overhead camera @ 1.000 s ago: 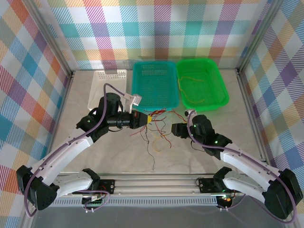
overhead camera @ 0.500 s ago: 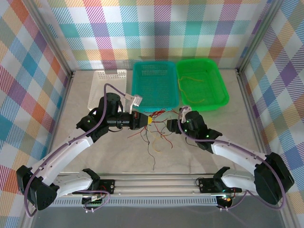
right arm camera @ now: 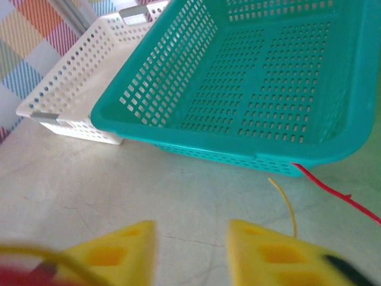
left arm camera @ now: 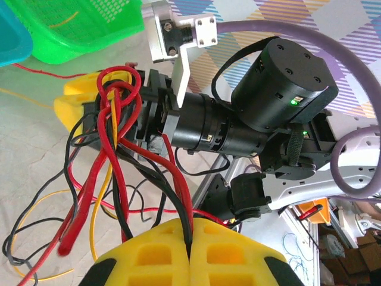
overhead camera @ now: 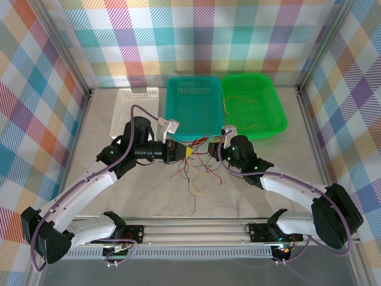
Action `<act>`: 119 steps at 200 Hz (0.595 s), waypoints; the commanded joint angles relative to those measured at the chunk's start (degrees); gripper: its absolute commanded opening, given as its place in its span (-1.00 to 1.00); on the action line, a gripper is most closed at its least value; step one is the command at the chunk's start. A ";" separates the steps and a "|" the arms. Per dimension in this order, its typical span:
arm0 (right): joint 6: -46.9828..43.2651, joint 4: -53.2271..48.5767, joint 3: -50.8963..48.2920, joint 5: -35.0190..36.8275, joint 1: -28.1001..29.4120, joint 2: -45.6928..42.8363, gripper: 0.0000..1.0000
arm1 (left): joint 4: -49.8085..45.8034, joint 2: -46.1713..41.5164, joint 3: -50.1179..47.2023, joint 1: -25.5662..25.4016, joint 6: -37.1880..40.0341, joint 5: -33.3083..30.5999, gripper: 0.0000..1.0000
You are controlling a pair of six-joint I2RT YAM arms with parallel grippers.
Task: Untangle the cables
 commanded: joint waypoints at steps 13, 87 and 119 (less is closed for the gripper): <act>-2.77 -2.61 0.25 3.57 0.33 -4.05 -1.00 | -0.90 -2.45 -0.02 0.31 2.07 -1.39 -1.00; 7.42 -36.71 -0.29 1.01 -19.80 -23.93 -1.00 | -23.70 -5.35 6.15 4.94 2.91 -25.26 -1.00; 7.52 -44.86 4.50 -6.46 -29.50 -26.09 -1.00 | -26.11 -4.79 5.46 9.12 1.69 -27.53 -1.00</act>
